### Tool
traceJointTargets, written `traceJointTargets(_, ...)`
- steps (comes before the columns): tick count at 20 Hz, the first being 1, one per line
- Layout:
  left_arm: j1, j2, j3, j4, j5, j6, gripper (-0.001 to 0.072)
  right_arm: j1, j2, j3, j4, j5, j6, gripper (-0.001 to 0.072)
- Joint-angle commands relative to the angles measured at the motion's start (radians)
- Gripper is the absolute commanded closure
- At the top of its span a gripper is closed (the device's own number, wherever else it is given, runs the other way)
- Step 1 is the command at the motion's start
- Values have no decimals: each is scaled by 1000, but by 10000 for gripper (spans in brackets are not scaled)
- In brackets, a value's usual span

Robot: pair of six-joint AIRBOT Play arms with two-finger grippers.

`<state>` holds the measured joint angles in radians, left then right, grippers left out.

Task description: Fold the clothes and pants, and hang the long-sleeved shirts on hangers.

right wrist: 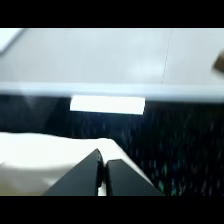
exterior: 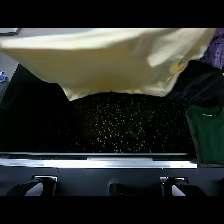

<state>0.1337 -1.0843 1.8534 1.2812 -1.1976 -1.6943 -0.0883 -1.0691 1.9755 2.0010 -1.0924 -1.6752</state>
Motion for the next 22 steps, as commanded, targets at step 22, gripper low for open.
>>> traceJointTargets(22,-106,-428,-394,241,152,-29,696,38,-518,-180,-109,-134,396,683)
